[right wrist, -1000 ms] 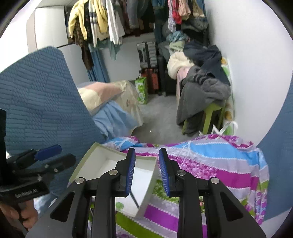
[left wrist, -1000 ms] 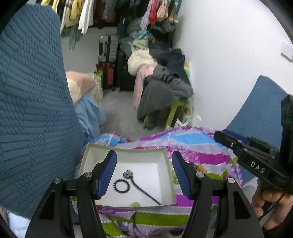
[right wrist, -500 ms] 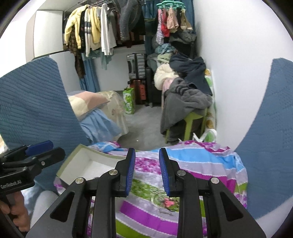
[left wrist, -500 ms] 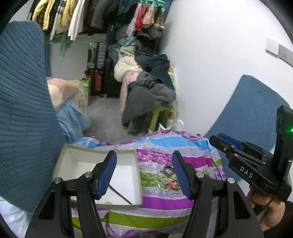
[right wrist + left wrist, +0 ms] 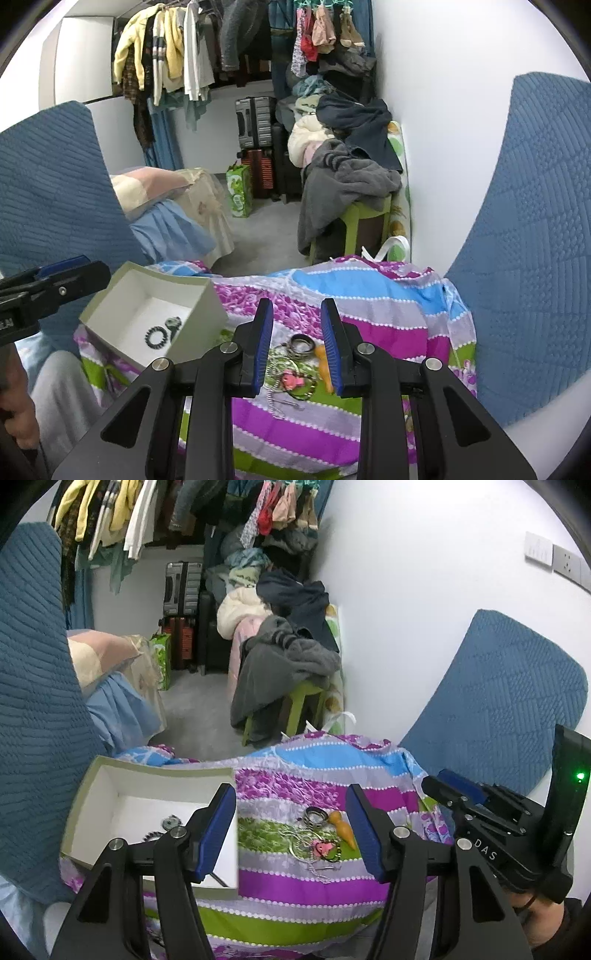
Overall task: Organize jewelry
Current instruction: 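Move both tools back over the jewelry pile, then grasp the orange gourd pendant with the right tool while the left tool grasps the silver chain, then carry the silver chain with the left tool while the right tool carries the gourd to the box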
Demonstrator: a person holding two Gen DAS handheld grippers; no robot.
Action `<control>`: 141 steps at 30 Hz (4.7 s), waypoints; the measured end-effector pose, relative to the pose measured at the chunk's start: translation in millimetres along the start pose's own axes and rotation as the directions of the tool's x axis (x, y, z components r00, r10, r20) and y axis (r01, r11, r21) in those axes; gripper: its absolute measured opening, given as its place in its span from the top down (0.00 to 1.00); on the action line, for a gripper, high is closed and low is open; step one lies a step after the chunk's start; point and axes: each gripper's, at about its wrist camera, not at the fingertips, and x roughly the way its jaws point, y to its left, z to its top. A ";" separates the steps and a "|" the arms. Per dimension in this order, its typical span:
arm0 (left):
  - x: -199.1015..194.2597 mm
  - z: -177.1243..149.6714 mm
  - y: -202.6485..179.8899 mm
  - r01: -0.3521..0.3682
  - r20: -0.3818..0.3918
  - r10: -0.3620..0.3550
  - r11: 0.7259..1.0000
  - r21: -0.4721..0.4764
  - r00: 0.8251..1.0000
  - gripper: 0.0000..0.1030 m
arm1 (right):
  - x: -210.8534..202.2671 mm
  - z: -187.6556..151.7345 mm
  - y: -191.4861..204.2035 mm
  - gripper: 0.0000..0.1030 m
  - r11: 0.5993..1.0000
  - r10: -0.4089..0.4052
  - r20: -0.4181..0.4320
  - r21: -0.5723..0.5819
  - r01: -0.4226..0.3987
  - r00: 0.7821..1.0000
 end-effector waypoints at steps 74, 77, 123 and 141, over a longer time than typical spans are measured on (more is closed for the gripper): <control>197.5 -89.7 -13.8 0.122 -0.334 -0.149 0.988 -0.099 0.931 0.99 | 199.5 -92.3 -64.6 0.74 0.994 0.092 -0.410 0.089 -0.061 0.908; 188.6 -80.0 -10.5 0.126 -0.324 -0.156 0.986 -0.113 0.933 0.99 | 187.9 -86.8 -66.1 0.74 0.993 0.087 -0.392 0.109 -0.048 0.916; 6.1 77.3 25.1 0.135 -0.172 -0.139 0.990 -0.033 0.975 0.99 | 4.4 72.7 17.2 0.74 0.996 0.000 -0.149 0.093 0.015 0.989; -18.7 97.1 129.1 0.065 -0.120 -0.073 0.995 -0.076 0.990 0.99 | 50.1 95.4 131.5 0.74 0.995 0.102 -0.168 0.017 -0.100 0.981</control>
